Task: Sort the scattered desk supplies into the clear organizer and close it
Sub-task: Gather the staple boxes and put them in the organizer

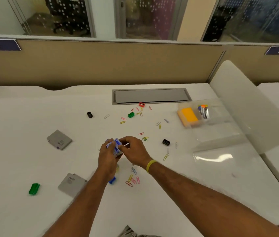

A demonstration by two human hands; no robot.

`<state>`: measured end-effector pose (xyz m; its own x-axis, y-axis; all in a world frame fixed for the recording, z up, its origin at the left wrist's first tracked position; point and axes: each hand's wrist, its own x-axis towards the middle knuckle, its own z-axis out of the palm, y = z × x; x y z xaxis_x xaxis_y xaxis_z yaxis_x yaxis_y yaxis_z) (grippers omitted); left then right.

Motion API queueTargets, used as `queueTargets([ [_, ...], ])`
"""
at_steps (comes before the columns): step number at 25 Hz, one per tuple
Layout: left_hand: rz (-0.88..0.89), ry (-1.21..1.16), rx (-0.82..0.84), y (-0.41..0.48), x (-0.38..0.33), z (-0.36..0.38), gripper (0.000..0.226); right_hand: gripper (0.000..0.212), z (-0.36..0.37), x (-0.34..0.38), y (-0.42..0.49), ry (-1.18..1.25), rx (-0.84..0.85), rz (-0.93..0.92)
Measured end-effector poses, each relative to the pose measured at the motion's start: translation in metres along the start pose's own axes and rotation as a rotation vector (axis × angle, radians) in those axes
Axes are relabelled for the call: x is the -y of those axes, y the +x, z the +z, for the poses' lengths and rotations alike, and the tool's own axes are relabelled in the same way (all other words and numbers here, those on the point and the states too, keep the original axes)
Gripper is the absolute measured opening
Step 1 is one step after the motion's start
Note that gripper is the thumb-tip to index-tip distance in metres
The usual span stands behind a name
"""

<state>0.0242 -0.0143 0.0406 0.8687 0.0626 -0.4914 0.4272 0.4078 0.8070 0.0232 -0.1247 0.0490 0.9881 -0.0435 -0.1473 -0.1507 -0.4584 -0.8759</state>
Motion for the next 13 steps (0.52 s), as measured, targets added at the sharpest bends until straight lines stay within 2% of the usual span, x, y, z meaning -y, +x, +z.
queueTargets([
  [1, -0.041, -0.077, 0.027, -0.005, 0.004, 0.008, 0.028, 0.032, -0.007, -0.005, -0.007, 0.004, -0.009, 0.005],
  [3, -0.111, -0.191, 0.104, -0.016, 0.011, 0.024, 0.042, 0.040, -0.021, -0.018, -0.021, -0.014, -0.023, 0.007],
  [7, -0.158, -0.150, 0.222, -0.035, 0.031, 0.062, 0.061, 0.062, -0.053, -0.042, -0.045, -0.054, -0.066, 0.031],
  [13, -0.197, -0.107, 0.350, -0.052, 0.059, 0.115, 0.064, 0.050, -0.103, -0.070, -0.059, -0.075, -0.228, 0.021],
])
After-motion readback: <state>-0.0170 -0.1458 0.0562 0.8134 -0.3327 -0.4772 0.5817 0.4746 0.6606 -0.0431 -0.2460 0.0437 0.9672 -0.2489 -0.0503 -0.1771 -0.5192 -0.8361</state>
